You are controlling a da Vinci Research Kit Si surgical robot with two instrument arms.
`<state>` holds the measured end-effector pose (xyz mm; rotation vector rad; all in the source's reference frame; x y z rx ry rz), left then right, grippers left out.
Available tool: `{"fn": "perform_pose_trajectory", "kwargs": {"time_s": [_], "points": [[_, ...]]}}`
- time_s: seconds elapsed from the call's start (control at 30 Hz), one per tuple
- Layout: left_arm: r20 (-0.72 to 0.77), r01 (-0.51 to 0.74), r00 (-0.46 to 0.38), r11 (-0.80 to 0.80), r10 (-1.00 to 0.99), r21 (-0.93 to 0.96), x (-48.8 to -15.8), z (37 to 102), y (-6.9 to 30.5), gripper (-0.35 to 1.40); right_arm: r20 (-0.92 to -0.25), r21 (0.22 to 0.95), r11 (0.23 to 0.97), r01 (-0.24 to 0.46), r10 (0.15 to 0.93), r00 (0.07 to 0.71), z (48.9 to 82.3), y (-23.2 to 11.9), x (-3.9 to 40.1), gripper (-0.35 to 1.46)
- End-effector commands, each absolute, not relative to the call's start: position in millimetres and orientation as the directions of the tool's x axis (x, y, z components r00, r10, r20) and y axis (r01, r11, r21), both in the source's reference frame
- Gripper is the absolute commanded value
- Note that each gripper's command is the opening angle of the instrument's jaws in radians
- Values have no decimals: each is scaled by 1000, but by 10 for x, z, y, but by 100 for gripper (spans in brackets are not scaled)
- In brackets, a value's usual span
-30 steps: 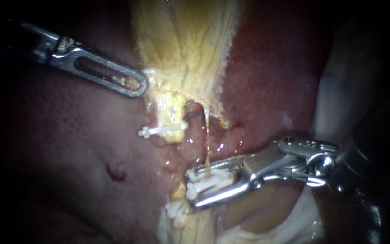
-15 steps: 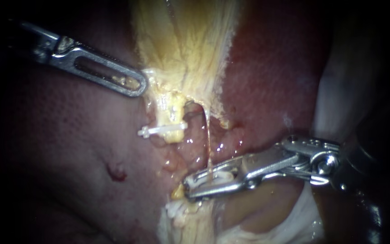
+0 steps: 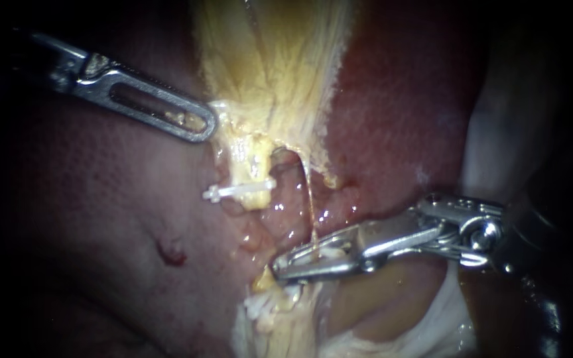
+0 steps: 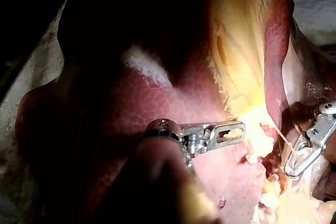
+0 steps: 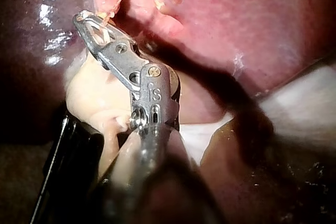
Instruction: Clipping second clip right tube
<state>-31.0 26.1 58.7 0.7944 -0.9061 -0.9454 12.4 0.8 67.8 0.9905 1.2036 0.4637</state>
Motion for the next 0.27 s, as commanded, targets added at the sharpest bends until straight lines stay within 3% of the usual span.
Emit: {"fn": "perform_pose_trajectory", "kwargs": {"time_s": [0.03, 0.27], "points": [[284, 322, 298, 375, -912, 869, -310, 587, 261, -35, -556, 831, 523, 191, 760, 337, 678, 7, 124, -35], [284, 322, 298, 375, -912, 869, -310, 587, 261, -35, -556, 831, 523, 190, 759, 339, 678, 7, 124, -35]]}}
